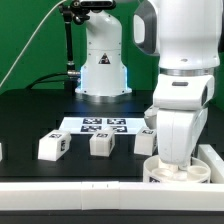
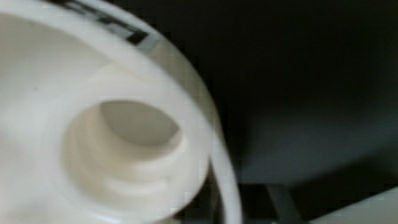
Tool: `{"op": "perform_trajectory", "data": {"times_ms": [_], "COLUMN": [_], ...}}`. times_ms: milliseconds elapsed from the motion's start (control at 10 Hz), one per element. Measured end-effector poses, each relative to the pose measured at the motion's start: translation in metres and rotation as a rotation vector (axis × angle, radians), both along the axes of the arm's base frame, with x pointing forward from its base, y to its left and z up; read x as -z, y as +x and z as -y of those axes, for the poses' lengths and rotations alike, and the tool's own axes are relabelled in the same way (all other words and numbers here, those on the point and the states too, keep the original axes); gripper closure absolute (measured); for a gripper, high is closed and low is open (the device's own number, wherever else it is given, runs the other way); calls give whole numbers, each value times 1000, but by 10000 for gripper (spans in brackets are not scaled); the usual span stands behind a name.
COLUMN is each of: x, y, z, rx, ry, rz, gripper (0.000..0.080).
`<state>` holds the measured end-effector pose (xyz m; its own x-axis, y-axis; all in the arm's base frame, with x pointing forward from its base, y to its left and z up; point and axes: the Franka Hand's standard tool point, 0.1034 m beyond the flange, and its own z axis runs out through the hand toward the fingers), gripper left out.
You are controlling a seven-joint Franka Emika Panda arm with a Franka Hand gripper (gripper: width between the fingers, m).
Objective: Assemble stool
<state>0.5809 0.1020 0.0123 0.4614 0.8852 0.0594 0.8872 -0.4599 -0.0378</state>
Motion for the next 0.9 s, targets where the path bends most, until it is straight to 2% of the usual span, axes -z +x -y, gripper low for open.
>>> {"op": "perform_trajectory", "data": {"times_ms": [400,500,600,700,800,900], "x": [1,1,1,1,-4,-15], "y": [0,0,0,0,1,2], "z": [-1,-1,-1,0,1,0], "rx": [9,9,10,10,21,37], "ry": [-1,-1,-1,-1,-2,-5], "rz": [-11,-11,-11,-11,-9,-6], "gripper": [746,491,491,315,315,192]}}
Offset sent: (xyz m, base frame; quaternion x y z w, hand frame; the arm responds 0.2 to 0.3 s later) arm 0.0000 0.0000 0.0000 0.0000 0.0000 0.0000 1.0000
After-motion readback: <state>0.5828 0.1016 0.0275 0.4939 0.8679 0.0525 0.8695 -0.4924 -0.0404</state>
